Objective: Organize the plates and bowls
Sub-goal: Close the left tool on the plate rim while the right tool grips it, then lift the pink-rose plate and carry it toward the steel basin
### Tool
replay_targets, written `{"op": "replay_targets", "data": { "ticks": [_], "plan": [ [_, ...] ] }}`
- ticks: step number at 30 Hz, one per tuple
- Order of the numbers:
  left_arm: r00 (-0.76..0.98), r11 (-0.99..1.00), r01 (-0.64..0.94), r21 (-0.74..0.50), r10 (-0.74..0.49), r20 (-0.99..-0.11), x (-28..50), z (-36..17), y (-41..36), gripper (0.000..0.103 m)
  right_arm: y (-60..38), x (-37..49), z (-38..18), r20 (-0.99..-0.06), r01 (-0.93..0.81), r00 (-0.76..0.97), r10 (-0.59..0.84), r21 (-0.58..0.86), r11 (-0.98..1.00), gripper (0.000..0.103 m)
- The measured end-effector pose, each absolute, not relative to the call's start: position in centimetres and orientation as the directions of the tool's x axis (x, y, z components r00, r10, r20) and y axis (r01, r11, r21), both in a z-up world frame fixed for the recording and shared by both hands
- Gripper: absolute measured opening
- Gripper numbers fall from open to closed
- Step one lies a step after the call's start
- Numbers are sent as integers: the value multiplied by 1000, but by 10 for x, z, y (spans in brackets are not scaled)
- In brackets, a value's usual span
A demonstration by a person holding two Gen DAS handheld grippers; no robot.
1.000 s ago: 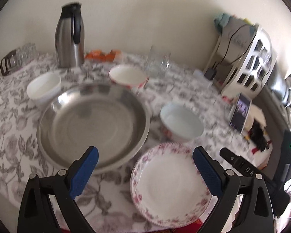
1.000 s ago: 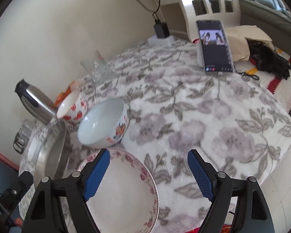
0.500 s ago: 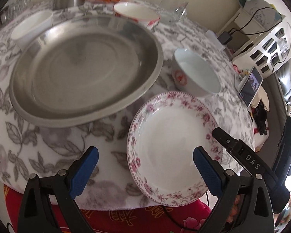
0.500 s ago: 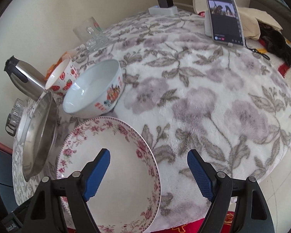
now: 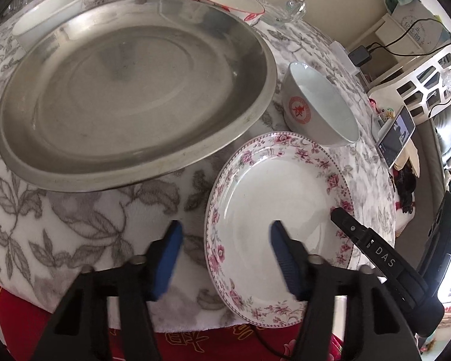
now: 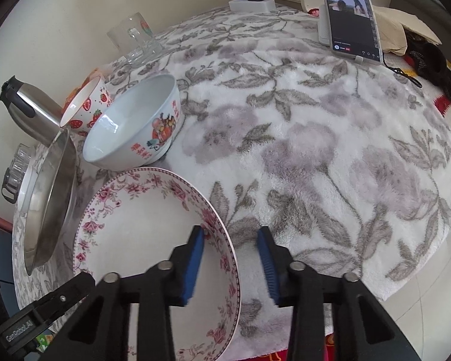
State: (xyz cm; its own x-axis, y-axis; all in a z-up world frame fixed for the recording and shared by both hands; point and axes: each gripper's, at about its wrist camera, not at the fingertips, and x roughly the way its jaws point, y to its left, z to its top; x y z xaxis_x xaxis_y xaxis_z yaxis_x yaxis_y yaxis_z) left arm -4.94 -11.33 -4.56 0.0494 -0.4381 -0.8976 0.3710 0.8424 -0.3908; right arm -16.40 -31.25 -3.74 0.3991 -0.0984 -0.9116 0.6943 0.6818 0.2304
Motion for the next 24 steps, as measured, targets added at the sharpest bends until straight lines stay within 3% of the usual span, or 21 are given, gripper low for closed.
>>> {"op": "replay_targets", "data": {
  "ticks": [6,12,17,19,24],
  "plan": [
    [29,845,362,-393,-432,-902,-47,-53,-115,29,-312,-163,-39,-910,684,406,-84,242,688,34],
    [4,851,335,-406,-432,-902,-44,-63,-113,20,-311,-162,-40,-908,679,410,-81,245,692,34],
    [6,851,325,-412,-437,-899,-43,-64,-113,18,-305,-160,-38,-900,647,433,-50,272,712,32],
    [3,850,319,-420,-444,-896,-41,-64,-112,18,-309,-162,-39,-899,658,436,-43,286,697,22],
    [-3,847,304,-436,-457,-890,-36,-68,-110,16,-313,-166,-40,-893,670,450,-31,314,672,20]
  ]
}}
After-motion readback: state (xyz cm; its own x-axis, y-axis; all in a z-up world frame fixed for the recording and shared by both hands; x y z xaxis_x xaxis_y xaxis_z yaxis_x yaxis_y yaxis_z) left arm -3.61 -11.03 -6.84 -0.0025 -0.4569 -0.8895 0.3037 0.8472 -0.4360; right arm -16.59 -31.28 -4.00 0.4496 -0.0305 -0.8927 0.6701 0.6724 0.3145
